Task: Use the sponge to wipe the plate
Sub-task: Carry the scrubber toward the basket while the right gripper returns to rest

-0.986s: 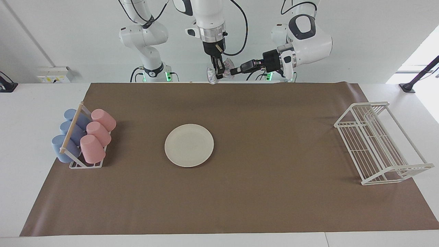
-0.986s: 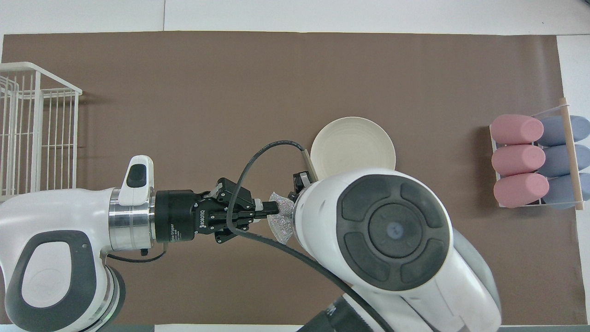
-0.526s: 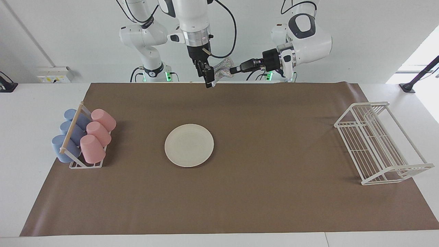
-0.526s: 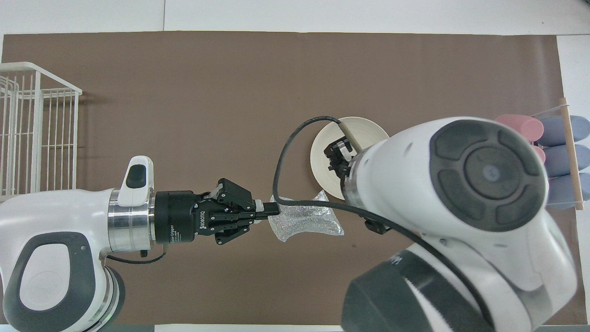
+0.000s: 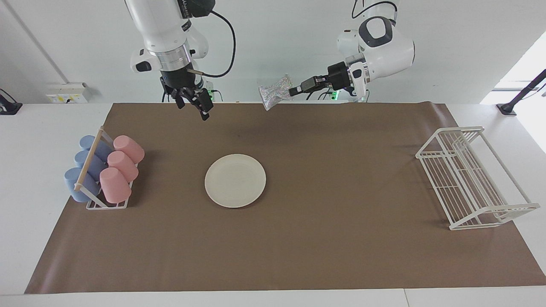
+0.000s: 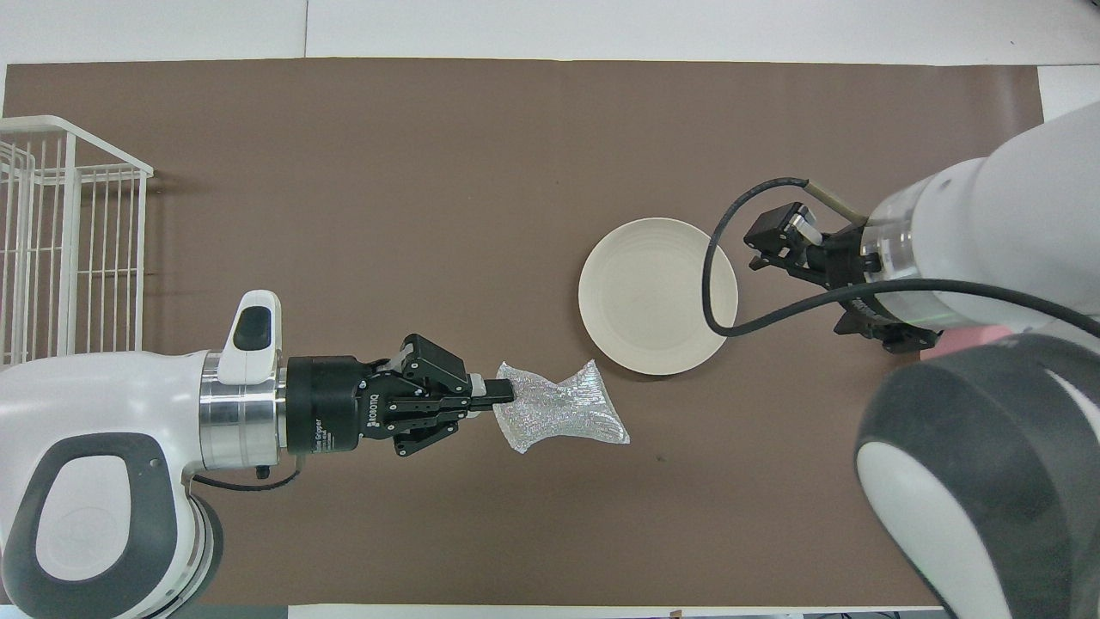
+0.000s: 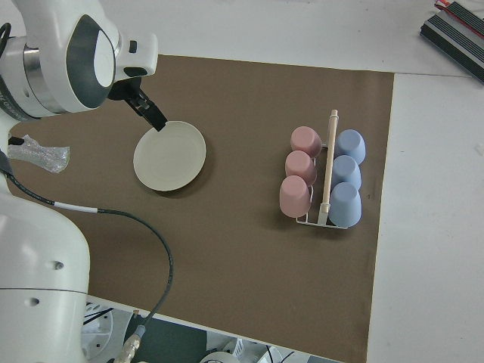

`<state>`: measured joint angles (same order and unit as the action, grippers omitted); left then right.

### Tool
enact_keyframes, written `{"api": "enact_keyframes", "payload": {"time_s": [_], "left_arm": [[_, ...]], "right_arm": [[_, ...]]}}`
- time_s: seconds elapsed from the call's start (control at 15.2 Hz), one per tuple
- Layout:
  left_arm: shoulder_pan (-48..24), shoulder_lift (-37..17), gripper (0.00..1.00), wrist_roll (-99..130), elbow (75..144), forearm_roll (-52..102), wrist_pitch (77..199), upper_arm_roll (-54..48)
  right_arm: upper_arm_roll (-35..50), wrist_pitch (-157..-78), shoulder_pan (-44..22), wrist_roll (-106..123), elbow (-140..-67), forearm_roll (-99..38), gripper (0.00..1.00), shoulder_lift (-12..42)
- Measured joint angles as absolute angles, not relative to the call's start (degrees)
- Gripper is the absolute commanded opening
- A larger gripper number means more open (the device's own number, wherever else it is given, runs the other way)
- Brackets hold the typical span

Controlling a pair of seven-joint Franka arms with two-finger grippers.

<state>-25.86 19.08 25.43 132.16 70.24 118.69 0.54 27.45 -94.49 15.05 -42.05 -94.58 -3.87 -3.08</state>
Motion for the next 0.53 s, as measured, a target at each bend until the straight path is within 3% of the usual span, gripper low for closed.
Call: {"api": "enact_keyframes", "payload": {"time_s": [0.53], "left_arm": [[-25.69,18.83,0.0,29.6,132.25,44.29,118.31,0.79]], "right_arm": [[27.34,-94.49,24.08,-12.57,-94.58,-3.71,1.0,-3.04]]}}
